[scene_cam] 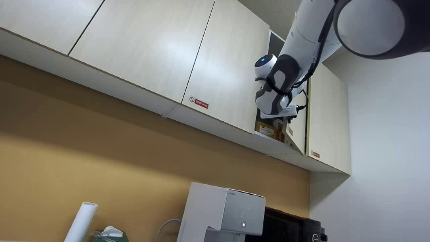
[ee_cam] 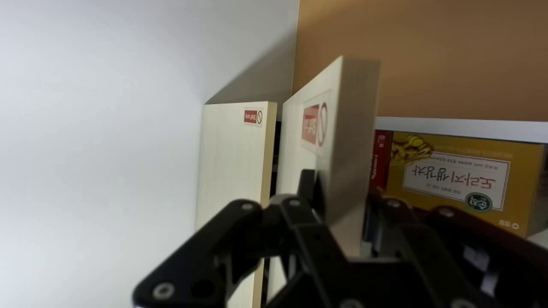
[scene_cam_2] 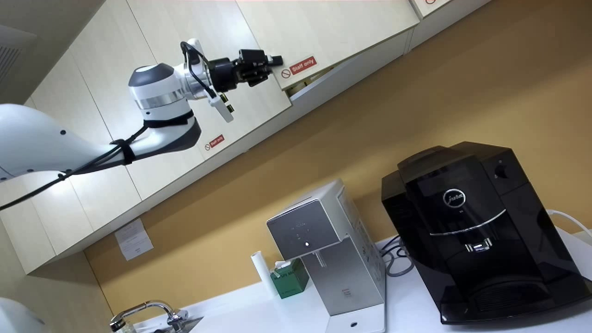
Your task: Close the open cabinet door
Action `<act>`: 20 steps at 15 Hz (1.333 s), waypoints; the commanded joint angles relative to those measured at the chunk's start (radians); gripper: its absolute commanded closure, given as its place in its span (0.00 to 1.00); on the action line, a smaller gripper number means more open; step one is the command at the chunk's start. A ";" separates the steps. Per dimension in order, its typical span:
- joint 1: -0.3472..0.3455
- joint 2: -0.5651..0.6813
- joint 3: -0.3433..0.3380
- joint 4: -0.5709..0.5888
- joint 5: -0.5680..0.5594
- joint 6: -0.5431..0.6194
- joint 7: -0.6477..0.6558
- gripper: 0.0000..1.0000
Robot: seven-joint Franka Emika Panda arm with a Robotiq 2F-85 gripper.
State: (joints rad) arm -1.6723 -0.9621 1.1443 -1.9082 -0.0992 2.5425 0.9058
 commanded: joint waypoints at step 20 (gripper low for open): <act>-0.408 -0.202 0.118 0.385 0.137 -0.166 0.327 0.94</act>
State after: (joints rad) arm -1.9857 -1.1469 1.2669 -1.6062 0.0179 2.3904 1.1801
